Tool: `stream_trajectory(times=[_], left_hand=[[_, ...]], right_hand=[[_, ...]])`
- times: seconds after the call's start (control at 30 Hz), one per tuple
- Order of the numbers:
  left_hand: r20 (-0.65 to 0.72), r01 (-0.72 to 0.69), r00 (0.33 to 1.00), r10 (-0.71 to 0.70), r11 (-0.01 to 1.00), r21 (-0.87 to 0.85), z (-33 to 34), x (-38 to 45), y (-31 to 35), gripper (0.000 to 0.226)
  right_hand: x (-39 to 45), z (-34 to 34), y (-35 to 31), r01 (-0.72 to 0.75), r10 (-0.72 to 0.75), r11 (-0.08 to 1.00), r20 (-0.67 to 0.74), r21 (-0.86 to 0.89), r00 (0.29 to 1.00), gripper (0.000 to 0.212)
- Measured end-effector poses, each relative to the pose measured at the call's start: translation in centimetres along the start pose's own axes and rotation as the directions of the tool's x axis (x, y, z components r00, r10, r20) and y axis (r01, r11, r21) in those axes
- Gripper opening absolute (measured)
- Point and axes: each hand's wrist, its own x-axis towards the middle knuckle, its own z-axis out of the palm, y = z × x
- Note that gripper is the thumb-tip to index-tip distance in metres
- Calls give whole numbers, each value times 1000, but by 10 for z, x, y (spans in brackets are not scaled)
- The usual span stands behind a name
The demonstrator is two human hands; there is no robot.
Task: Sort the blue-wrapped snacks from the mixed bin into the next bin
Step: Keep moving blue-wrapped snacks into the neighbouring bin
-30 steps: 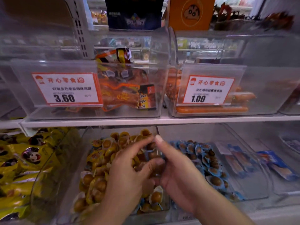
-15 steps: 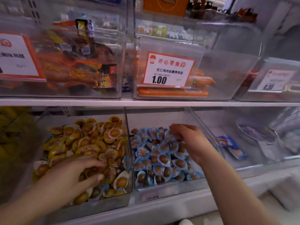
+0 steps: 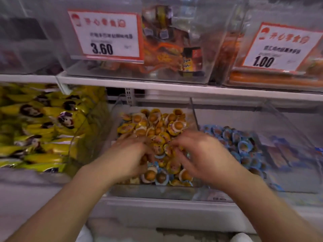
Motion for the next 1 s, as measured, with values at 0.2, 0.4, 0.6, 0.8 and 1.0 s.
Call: stream_trajectory(times=[0.2, 0.4, 0.6, 0.8, 1.0], left_hand=[[-43, -2, 999, 0, 999, -36, 0, -6, -5, 23], [-23, -4, 1000, 2, 996, -92, -3, -14, -11, 22], [-7, 19, 1000, -20, 1000, -11, 10, -23, -5, 47], [92, 89, 992, -87, 996, -14, 8, -18, 2, 46], [-57, 136, 988, -145, 980, -143, 3, -21, -9, 29]], right_hand=[[9, 48, -25, -119, 99, 993, 554, -1, 826, 23], [27, 60, -19, -283, 217, 959, 573, 27, 790, 48], [26, 59, -18, -367, 183, 907, 594, 205, 783, 60], [28, 69, -13, -398, 249, 908, 592, 133, 766, 57], [26, 73, -14, -430, 269, 880, 537, 201, 800, 41]])
